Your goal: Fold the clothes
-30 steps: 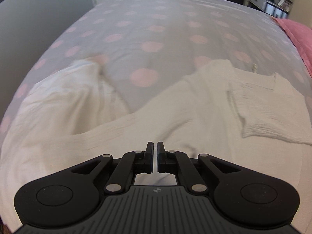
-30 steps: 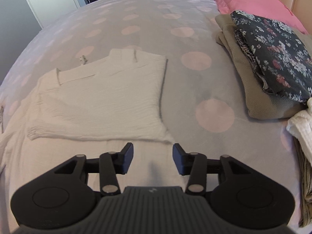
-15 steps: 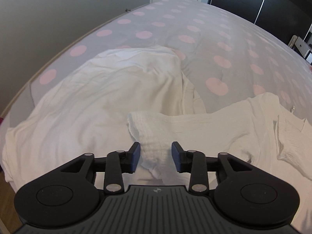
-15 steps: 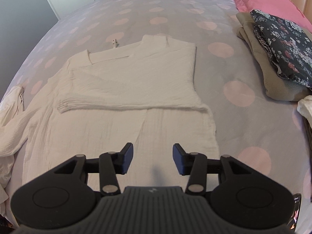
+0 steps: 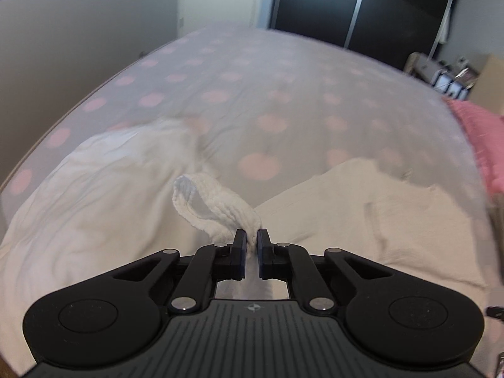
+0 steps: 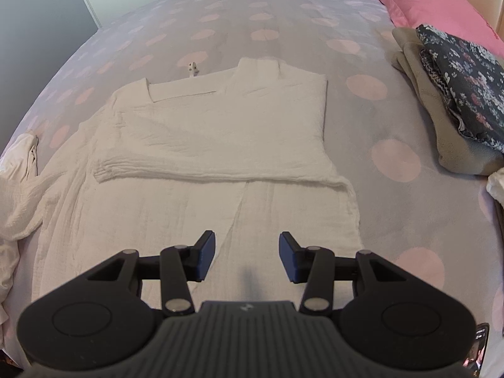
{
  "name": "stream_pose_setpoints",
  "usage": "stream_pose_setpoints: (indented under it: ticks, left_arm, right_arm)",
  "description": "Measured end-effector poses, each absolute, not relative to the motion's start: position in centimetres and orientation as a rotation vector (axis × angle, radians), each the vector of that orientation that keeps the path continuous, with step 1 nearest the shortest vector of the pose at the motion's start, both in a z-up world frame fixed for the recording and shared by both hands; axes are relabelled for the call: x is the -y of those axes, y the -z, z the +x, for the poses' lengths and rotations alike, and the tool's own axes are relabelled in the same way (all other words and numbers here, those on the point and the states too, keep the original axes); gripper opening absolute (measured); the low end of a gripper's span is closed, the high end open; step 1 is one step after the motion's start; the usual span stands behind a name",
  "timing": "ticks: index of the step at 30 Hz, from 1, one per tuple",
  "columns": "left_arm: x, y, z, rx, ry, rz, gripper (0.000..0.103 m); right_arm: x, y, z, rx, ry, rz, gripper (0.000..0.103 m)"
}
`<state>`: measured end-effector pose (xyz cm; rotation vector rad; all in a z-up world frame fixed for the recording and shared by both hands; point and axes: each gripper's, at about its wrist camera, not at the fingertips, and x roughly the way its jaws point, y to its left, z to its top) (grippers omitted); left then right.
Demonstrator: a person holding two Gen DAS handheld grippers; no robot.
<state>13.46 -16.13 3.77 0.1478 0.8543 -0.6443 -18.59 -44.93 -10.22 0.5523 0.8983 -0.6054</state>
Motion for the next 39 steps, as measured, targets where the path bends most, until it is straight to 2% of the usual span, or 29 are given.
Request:
stream_pose_setpoints:
  ticks: [7, 12, 16, 22, 26, 30, 39]
  left_arm:
    - [23.8, -7.9, 10.2, -0.75, 0.857, 0.103, 0.005]
    - [29.8, -8.4, 7.7, -0.735, 1.0, 0.08, 0.005]
    - [34.4, -6.4, 5.3, -0.765, 1.101, 0.14, 0.005]
    - [40.6, 0.1, 1.9, -0.88, 1.154, 0.308, 0.006]
    - [42.1, 2.9, 1.0, -0.925, 1.144, 0.363, 0.008]
    - [42.0, 3.2, 1.9, -0.959, 1.161, 0.318, 0.022]
    - [38.7, 3.7, 6.0, -0.947, 0.984, 0.369, 0.023]
  right_arm:
    - [44.9, 9.6, -16.8, -0.89, 0.579, 0.556, 0.048]
    - [45.4, 9.1, -16.4, -0.868, 0.577, 0.58, 0.048]
    - [45.9, 8.8, -16.3, -0.852, 0.58, 0.597, 0.048]
    - [47.5, 9.4, -16.1, -0.85, 0.608, 0.614, 0.048]
    - [48.4, 10.4, -15.6, -0.868, 0.628, 0.608, 0.047]
    - [49.3, 11.5, -15.3, -0.881, 0.631, 0.636, 0.047]
    - [51.0, 11.4, -12.5, -0.828, 0.584, 0.749, 0.048]
